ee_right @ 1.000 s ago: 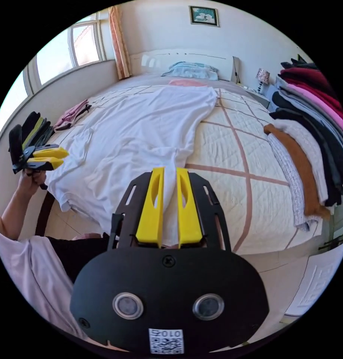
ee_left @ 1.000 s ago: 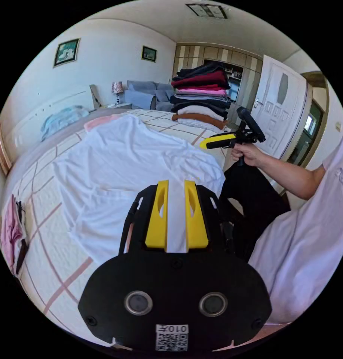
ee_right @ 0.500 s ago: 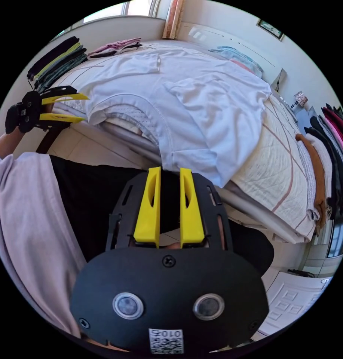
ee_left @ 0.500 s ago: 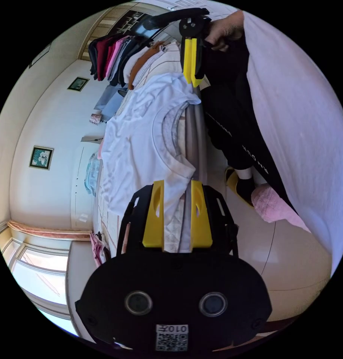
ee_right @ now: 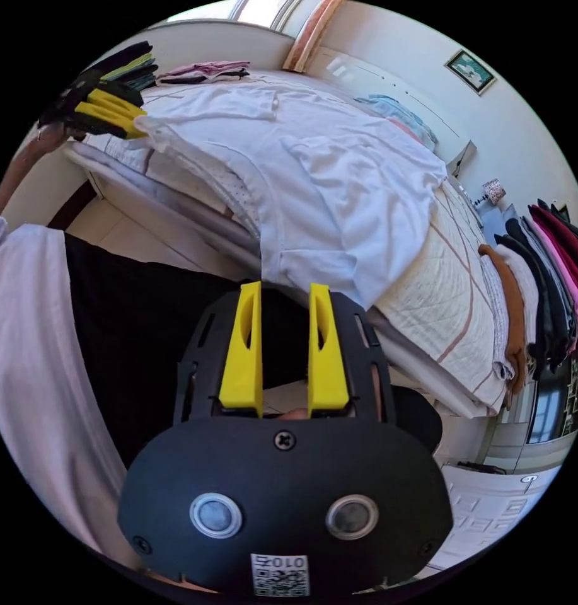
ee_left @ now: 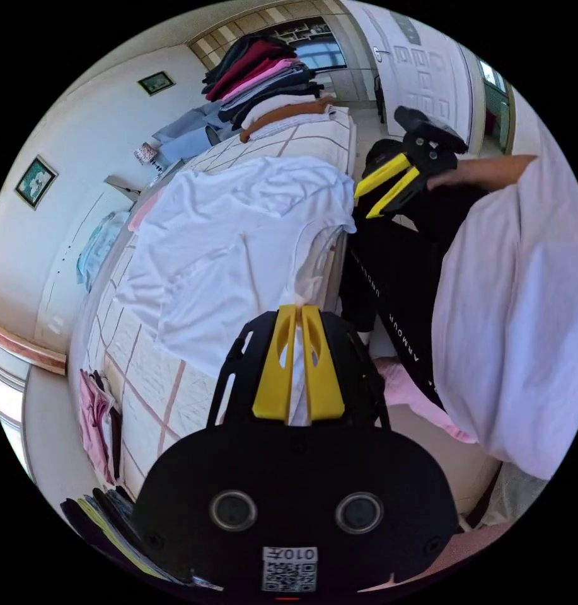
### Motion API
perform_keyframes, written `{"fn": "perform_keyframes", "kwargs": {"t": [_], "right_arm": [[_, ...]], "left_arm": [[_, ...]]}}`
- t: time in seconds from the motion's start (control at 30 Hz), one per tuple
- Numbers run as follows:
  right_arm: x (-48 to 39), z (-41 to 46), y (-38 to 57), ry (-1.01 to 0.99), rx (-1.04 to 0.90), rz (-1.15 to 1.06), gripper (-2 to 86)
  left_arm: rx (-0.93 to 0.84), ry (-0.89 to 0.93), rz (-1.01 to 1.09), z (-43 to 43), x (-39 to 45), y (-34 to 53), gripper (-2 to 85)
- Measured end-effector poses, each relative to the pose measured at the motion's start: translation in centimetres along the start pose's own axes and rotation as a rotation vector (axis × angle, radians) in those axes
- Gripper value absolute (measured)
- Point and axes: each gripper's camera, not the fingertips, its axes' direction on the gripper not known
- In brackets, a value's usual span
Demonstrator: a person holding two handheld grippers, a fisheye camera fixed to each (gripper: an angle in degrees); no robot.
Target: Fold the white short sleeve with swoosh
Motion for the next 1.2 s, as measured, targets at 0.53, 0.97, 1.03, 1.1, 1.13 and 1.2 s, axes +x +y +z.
{"fn": "perform_keyframes", "kwargs": {"t": [0.53, 0.97, 1.03, 1.1, 1.13, 1.2], "right_arm": [[-4.2, 2.0, -4.8, 0.305, -0.003, -0.041, 11.1], [3.6, -6.2, -1.9, -0.009, 0.149, -0.184, 3.2], [6.7, -7.5, -1.5, -0.107, 0.174, -0.138, 3.1], [10.2, -8.2, -1.9, -0.191, 0.180, -0.109, 2.9], [10.8, -8.2, -2.2, -0.195, 0.181, -0.111, 2.9], [12.0, -8.3, -3.5, -0.161, 0.155, -0.163, 2.7]], "left_arm": [[0.156, 0.411, -0.315, -0.3, -22.9, -5.9, -0.1], [0.067, 0.442, -0.084, 0.2, -21.1, -3.9, 0.0], [0.015, 0.425, -0.053, 0.8, -20.2, -3.8, 0.0], [-0.033, 0.417, -0.029, 1.7, -19.7, -3.8, 0.0], [-0.047, 0.415, -0.021, 2.2, -19.6, -3.9, 0.0], [-0.052, 0.435, -0.012, 2.6, -19.8, -4.1, 0.0]]}}
